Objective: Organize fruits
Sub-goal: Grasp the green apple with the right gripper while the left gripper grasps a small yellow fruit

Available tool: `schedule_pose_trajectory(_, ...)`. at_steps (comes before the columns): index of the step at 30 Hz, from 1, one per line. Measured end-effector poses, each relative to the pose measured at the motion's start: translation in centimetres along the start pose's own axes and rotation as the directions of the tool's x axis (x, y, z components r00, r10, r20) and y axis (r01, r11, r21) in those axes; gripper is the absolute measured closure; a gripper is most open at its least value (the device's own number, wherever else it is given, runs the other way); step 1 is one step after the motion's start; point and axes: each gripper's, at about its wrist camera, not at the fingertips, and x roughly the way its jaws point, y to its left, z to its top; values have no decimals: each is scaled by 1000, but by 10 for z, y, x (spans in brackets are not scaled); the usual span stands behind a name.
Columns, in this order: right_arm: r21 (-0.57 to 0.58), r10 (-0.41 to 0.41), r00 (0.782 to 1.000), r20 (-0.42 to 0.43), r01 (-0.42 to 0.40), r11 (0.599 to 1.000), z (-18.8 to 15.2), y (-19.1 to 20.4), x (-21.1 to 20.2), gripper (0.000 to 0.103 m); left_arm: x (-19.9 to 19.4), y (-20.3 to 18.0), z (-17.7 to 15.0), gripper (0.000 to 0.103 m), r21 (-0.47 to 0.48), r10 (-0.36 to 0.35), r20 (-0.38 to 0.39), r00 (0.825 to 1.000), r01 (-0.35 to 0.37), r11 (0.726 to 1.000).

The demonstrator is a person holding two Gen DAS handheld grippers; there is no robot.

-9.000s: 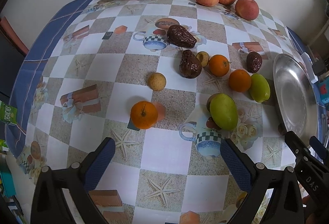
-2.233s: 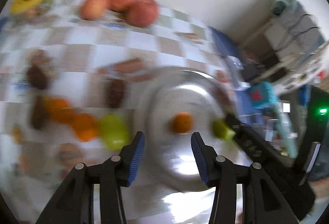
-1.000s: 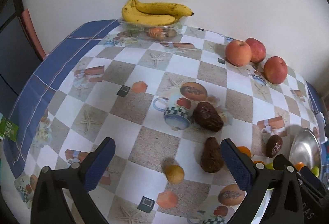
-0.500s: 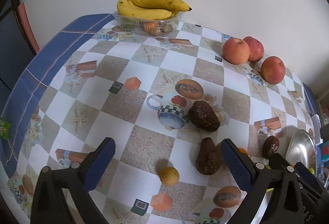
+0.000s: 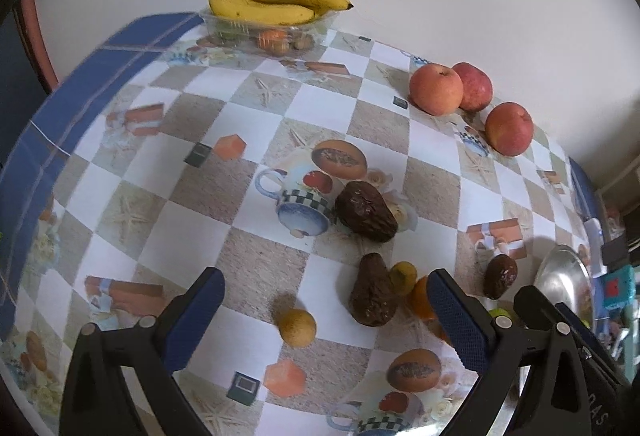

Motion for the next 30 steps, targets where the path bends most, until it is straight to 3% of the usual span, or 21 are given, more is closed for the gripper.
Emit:
schedule_pose_trajectory(4, -4, 13, 1000, -5, -13, 1000, 0, 0, -2, 34, 2, 0, -1, 11, -13, -35, -19, 999, 35, 999)
schedule_pose_trajectory(6, -13, 8, 1000, -16, -8, 1000, 0, 0, -1, 36, 4, -2, -2, 12, 3, -22, -25, 999, 22, 1000)
schedule_pose_trajectory(8, -26, -16, 999, -32, 15, 1000, -1, 1, 2, 47, 9, 0, -3, 13, -5, -35, -43, 998, 35, 999)
schedule_pose_trajectory(11, -38, -42, 996, -77, 39, 999, -5, -1, 11, 56, 18, 6, -6, 22, -35, -54, -81, 995, 51, 998)
schedule_pose_trajectory(14, -25, -53, 989, -135, 50, 998, -11, -8, 23, 62, 27, 13, -9, 25, -65, -55, -113, 992, 48, 997)
schedule_pose_trajectory(21, -29, -101, 982, -162, 98, 995, -15, -15, 28, 64, 37, 26, -12, 35, -144, -67, -140, 988, 46, 988)
schedule_pose_trajectory(30, -10, -86, 980, -177, 86, 996, -15, -17, 26, 64, 37, 51, -14, 44, -257, -66, -141, 988, 28, 966)
